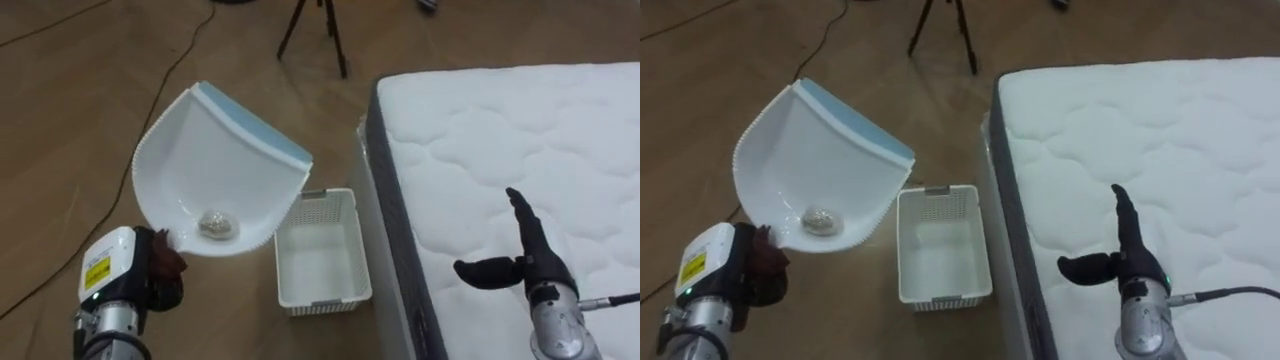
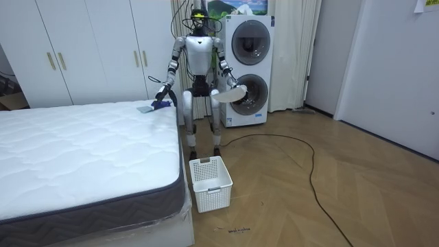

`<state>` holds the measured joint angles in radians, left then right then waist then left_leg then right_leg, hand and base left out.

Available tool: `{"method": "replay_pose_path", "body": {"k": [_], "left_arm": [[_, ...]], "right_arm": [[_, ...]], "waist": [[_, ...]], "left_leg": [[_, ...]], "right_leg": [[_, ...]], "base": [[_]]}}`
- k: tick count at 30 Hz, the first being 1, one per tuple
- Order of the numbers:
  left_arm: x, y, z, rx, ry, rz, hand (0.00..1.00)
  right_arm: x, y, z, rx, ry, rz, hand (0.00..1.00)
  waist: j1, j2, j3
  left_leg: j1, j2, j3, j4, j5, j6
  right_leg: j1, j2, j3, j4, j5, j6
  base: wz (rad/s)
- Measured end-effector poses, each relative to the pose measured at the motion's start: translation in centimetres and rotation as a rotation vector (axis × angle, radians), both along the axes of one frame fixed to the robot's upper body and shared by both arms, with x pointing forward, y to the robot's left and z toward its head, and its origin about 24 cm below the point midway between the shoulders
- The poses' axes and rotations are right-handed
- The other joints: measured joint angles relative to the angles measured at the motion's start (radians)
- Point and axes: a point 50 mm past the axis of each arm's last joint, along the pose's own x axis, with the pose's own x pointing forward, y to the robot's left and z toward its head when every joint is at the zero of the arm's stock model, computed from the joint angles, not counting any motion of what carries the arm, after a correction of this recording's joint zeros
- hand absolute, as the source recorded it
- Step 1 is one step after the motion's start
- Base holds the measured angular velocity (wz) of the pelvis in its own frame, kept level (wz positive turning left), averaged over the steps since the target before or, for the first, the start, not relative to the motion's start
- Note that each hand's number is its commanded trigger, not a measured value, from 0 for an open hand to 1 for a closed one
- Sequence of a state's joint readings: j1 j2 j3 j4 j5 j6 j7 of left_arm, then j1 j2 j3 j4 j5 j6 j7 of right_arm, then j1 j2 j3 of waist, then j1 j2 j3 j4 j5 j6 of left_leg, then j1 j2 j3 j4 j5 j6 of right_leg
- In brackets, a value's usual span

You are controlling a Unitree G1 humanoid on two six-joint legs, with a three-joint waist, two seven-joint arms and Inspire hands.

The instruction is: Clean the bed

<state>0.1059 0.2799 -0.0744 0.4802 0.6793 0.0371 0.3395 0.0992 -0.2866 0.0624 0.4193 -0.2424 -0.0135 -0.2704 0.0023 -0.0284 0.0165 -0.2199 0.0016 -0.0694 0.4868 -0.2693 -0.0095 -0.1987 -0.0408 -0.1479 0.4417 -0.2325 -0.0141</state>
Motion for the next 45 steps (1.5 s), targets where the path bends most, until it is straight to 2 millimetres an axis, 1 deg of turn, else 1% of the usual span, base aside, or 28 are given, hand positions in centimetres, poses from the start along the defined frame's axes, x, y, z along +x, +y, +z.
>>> {"method": "replay_pose_path", "body": {"k": [1, 4, 5, 7, 11, 12, 15, 16, 17, 19, 20, 21, 22, 23, 24, 26, 27, 28, 29, 31, 32, 33, 35, 36, 37, 40, 42, 45], "left_arm": [[-0.3, 0.0, -0.4, 0.001, 0.023, 0.002, 1.00], [-0.6, 0.2, -0.8, -0.002, 0.040, 0.012, 1.00], [-0.6, 0.3, -0.9, -0.005, 0.043, 0.016, 1.00], [-1.0, 0.5, -1.3, -0.003, 0.065, 0.026, 1.00], [-1.2, 0.7, -1.7, 0.000, 0.087, 0.033, 1.00], [-1.2, 0.9, -1.7, 0.006, 0.092, 0.034, 1.00], [-0.2, 1.5, -1.4, 0.031, 0.089, 0.031, 1.00], [0.1, 1.9, -1.3, 0.051, 0.097, 0.028, 1.00], [0.4, 2.1, -1.3, 0.064, 0.102, 0.020, 1.00], [1.6, 3.1, -0.4, 0.118, 0.096, -0.008, 1.00], [2.1, 3.3, -0.1, 0.130, 0.088, -0.015, 1.00], [3.0, 3.6, 0.5, 0.152, 0.074, -0.029, 1.00], [3.9, 3.9, 1.1, 0.172, 0.057, -0.044, 1.00], [4.3, 4.1, 1.5, 0.181, 0.050, -0.052, 1.00], [4.9, 4.4, 2.0, 0.203, 0.044, -0.065, 1.00], [5.8, 4.7, 2.9, 0.241, 0.031, -0.085, 1.00], [6.2, 5.0, 3.4, 0.281, 0.028, -0.108, 1.00], [6.6, 5.3, 4.0, 0.320, 0.028, -0.129, 1.00], [6.8, 5.4, 4.2, 0.338, 0.032, -0.140, 1.00], [7.8, 5.8, 5.4, 0.408, 0.038, -0.181, 1.00], [8.0, 5.8, 5.7, 0.427, 0.041, -0.195, 1.00], [8.4, 5.9, 6.1, 0.473, 0.051, -0.228, 1.00], [8.4, 6.0, 6.2, 0.530, 0.082, -0.272, 1.00], [8.4, 5.9, 6.1, 0.554, 0.103, -0.300, 1.00], [8.4, 5.7, 6.0, 0.572, 0.116, -0.323, 1.00], [8.3, 5.5, 5.7, 0.600, 0.152, -0.355, 1.00], [8.5, 5.3, 5.7, 0.626, 0.173, -0.379, 1.00], [8.8, 5.0, 6.0, 0.664, 0.180, -0.413, 1.00]], "right_arm": [[-0.3, 0.0, -0.4, -0.004, 0.021, 0.002, 0.00], [-0.5, 0.1, -0.9, -0.033, 0.049, 0.024, 0.00], [-0.6, 0.0, -1.0, -0.042, 0.054, 0.029, 0.00], [-0.8, 0.0, -1.5, -0.070, 0.085, 0.051, 0.00], [-1.2, -0.3, -1.9, -0.085, 0.114, 0.049, 0.00], [-1.2, -0.4, -2.0, -0.088, 0.117, 0.048, 0.00], [-1.5, -0.4, -2.3, -0.090, 0.132, 0.050, 0.00], [-1.7, -0.5, -2.6, -0.090, 0.144, 0.053, 0.00], [-1.9, -0.5, -2.7, -0.091, 0.150, 0.052, 0.00], [-1.9, -0.6, -2.6, -0.112, 0.154, 0.067, 0.00], [-1.9, -0.6, -2.6, -0.120, 0.154, 0.072, 0.00], [-1.8, -0.7, -2.6, -0.129, 0.155, 0.080, 0.00], [-1.8, -0.6, -2.6, -0.138, 0.156, 0.090, 0.00], [-1.7, -0.6, -2.5, -0.142, 0.155, 0.094, 0.00], [-1.6, -0.6, -2.5, -0.146, 0.156, 0.097, 0.00], [-1.8, -0.8, -2.6, -0.158, 0.163, 0.105, 0.00], [-1.9, -0.9, -2.5, -0.166, 0.168, 0.110, 0.00], [-1.5, -1.0, -2.3, -0.177, 0.157, 0.119, 0.00], [-1.2, -1.1, -2.1, -0.180, 0.148, 0.120, 0.00], [-0.7, -1.5, -1.6, -0.207, 0.136, 0.130, 0.00], [-0.5, -1.5, -1.4, -0.218, 0.130, 0.139, 0.00], [-0.3, -1.7, -1.1, -0.240, 0.123, 0.155, 0.00], [-0.2, -2.0, -0.8, -0.281, 0.124, 0.187, 0.00], [-0.1, -2.3, -0.6, -0.310, 0.125, 0.206, 0.00], [-0.1, -2.4, -0.5, -0.341, 0.125, 0.220, 0.00], [0.2, -1.9, -0.1, -0.387, 0.089, 0.254, 0.00], [0.4, -1.6, 0.2, -0.397, 0.071, 0.273, 0.00], [0.6, -1.2, 0.6, -0.404, 0.047, 0.287, 0.00]], "waist": [[0.000, 0.000, 0.0002], [0.002, 0.001, 0.0027], [0.002, 0.002, 0.0028], [0.004, 0.003, 0.0034], [-0.001, 0.002, 0.0045], [-0.007, 0.002, 0.0048], [-0.016, 0.002, 0.0071], [-0.030, 0.003, 0.0076], [-0.033, 0.005, 0.0076], [-0.038, 0.022, 0.0193], [-0.040, 0.025, 0.0211], [-0.045, 0.030, 0.0237], [-0.052, 0.040, 0.0292], [-0.054, 0.046, 0.0331], [-0.056, 0.057, 0.0342], [-0.062, 0.078, 0.0334], [-0.067, 0.093, 0.0322], [-0.077, 0.100, 0.0323], [-0.081, 0.106, 0.0307], [-0.102, 0.119, 0.0305], [-0.107, 0.126, 0.0297], [-0.110, 0.134, 0.0312], [-0.119, 0.152, 0.0310], [-0.136, 0.166, 0.0308], [-0.147, 0.179, 0.0296], [-0.159, 0.191, 0.0291], [-0.167, 0.196, 0.0264], [-0.174, 0.200, 0.0260]], "left_leg": [[-0.010, 0.005, 0.018, 0.012, -0.005, 0.000], [-0.053, 0.004, 0.016, 0.022, -0.006, -0.003], [-0.062, 0.004, 0.015, 0.025, -0.006, -0.004], [-0.087, 0.005, 0.015, 0.028, -0.004, -0.008], [-0.115, 0.004, 0.022, 0.029, -0.002, -0.010], [-0.126, 0.004, 0.039, 0.031, -0.001, -0.007], [-0.152, 0.004, 0.050, 0.038, 0.002, -0.002], [-0.158, 0.005, 0.068, 0.047, 0.003, 0.001], [-0.163, 0.004, 0.072, 0.051, 0.003, 0.003], [-0.205, 0.011, 0.094, 0.087, -0.003, 0.014], [-0.217, 0.010, 0.098, 0.097, -0.004, 0.015], [-0.241, 0.005, 0.100, 0.108, -0.005, 0.017], [-0.262, 0.003, 0.102, 0.122, -0.008, 0.025], [-0.270, 0.002, 0.104, 0.131, -0.010, 0.028], [-0.289, 0.002, 0.113, 0.138, -0.015, 0.034], [-0.313, -0.001, 0.123, 0.144, -0.016, 0.040], [-0.327, -0.005, 0.124, 0.150, -0.014, 0.044], [-0.338, -0.015, 0.127, 0.153, -0.012, 0.049], [-0.346, -0.017, 0.132, 0.154, -0.010, 0.053], [-0.369, -0.032, 0.139, 0.158, -0.003, 0.060], [-0.374, -0.034, 0.140, 0.161, -0.003, 0.062], [-0.382, -0.035, 0.150, 0.169, -0.004, 0.065], [-0.383, -0.040, 0.155, 0.168, -0.004, 0.069], [-0.382, -0.047, 0.155, 0.165, -0.003, 0.071], [-0.381, -0.049, 0.167, 0.159, -0.001, 0.076], [-0.382, -0.051, 0.200, 0.153, 0.000, 0.079], [-0.391, -0.049, 0.209, 0.153, 0.000, 0.079], [-0.401, -0.047, 0.221, 0.154, 0.000, 0.078]], "right_leg": [[-0.005, -0.002, -0.010, 0.015, -0.015, -0.003], [-0.050, -0.009, -0.025, 0.047, -0.039, -0.012], [-0.057, -0.009, -0.026, 0.050, -0.041, -0.013], [-0.079, -0.018, -0.035, 0.063, -0.046, -0.018], [-0.106, -0.027, -0.045, 0.076, -0.049, -0.017], [-0.117, -0.031, -0.046, 0.083, -0.052, -0.015], [-0.138, -0.037, -0.048, 0.089, -0.052, -0.013], [-0.143, -0.043, -0.051, 0.097, -0.056, -0.009], [-0.146, -0.045, -0.051, 0.099, -0.057, -0.008], [-0.183, -0.049, -0.048, 0.126, -0.058, -0.006], [-0.198, -0.051, -0.045, 0.139, -0.059, -0.005], [-0.228, -0.062, -0.042, 0.167, -0.060, -0.002], [-0.252, -0.063, -0.035, 0.189, -0.065, 0.003], [-0.262, -0.064, -0.029, 0.198, -0.066, 0.004], [-0.284, -0.064, -0.015, 0.212, -0.068, 0.008], [-0.312, -0.068, -0.007, 0.221, -0.067, 0.014], [-0.324, -0.075, -0.007, 0.225, -0.066, 0.016], [-0.346, -0.085, -0.002, 0.240, -0.069, 0.021], [-0.356, -0.091, -0.001, 0.246, -0.069, 0.022], [-0.388, -0.110, 0.001, 0.272, -0.072, 0.026], [-0.394, -0.112, 0.003, 0.277, -0.075, 0.029], [-0.406, -0.116, 0.012, 0.290, -0.077, 0.033], [-0.418, -0.119, 0.026, 0.296, -0.076, 0.036], [-0.420, -0.122, 0.034, 0.303, -0.079, 0.042], [-0.425, -0.129, 0.038, 0.307, -0.081, 0.044], [-0.452, -0.134, 0.064, 0.326, -0.083, 0.044], [-0.468, -0.134, 0.069, 0.332, -0.085, 0.042], [-0.489, -0.131, 0.081, 0.342, -0.086, 0.040]], "base": [[0.38], [0.31], [0.19], [0.15], [0.12], [0.08], [0.09], [0.13], [0.09], [-0.03], [-0.06], [0.00], [0.00], [0.00], [-0.13], [-0.06], [0.00], [0.04], [0.00], [0.08], [0.10], [-0.07], [-0.12], [0.00], [0.00], [-0.17], [-0.10], [-0.07]]}}
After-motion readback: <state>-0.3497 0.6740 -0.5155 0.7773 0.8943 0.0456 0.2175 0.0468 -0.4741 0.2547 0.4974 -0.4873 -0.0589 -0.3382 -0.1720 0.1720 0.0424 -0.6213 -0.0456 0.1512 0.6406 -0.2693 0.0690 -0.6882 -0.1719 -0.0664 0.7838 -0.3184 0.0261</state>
